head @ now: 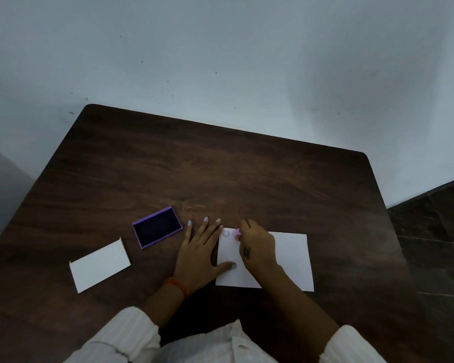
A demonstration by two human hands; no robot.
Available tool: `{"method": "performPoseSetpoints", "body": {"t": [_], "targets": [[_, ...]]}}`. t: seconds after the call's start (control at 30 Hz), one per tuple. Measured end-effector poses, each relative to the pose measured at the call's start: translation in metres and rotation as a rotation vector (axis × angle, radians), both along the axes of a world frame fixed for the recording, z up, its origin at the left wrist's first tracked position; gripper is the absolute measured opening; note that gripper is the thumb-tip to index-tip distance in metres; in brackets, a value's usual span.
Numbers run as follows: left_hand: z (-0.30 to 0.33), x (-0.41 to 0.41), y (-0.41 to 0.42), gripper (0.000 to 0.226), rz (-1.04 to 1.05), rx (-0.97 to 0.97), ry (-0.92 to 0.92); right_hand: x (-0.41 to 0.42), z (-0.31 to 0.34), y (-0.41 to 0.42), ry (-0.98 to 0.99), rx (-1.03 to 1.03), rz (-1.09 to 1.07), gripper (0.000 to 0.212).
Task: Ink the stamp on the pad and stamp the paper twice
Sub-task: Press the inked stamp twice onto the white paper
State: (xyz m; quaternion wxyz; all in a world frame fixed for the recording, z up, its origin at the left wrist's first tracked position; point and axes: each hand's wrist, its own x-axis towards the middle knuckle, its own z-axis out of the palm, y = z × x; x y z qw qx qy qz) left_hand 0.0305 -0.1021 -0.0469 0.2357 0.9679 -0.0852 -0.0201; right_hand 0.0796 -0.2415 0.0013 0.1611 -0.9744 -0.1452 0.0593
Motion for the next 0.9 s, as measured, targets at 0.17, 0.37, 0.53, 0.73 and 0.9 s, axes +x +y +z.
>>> {"method": "performPoseSetpoints", "body": {"t": [0.17,0.37,0.53,0.73,0.9], "targets": [[-0.001,0.000,0.000,0.097,0.006,-0.009,-0.004,0.003,-0.003,0.001,-0.064,0.008,0.061,0.011],[-0.004,0.000,0.001,0.093,0.017,-0.036,-0.004,0.007,-0.010,-0.001,-0.052,-0.048,0.127,0.018],[-0.005,0.000,0.000,0.093,0.027,-0.040,-0.015,0.009,-0.011,-0.002,-0.070,-0.031,0.140,0.025],[-0.007,0.001,-0.001,0.088,0.047,-0.044,-0.021,0.010,-0.016,-0.007,-0.055,-0.047,0.188,0.030],[-0.008,0.001,-0.001,0.087,0.052,-0.040,-0.017,0.011,-0.019,-0.009,-0.080,-0.032,0.204,0.027]]}}
